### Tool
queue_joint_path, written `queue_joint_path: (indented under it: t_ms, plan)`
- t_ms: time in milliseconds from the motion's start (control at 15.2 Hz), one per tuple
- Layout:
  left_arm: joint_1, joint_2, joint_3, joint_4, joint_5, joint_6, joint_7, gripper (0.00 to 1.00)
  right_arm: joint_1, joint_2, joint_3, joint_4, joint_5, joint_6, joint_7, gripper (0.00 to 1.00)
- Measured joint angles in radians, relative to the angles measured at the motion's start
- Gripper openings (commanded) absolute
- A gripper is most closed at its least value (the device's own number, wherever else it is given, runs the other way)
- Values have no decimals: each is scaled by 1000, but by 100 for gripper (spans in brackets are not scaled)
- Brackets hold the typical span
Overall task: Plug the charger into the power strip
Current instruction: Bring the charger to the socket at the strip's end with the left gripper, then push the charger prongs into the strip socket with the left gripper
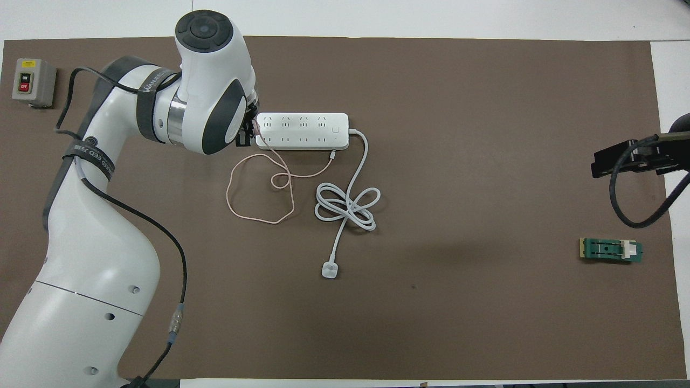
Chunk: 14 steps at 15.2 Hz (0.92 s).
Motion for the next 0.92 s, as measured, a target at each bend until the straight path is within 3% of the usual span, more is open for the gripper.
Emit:
queue_joint_path:
  t_ms: [920]
  plan:
    - [-19,44,-2,20,0,11,0,0,0,0,0,0,0,0,0,100]
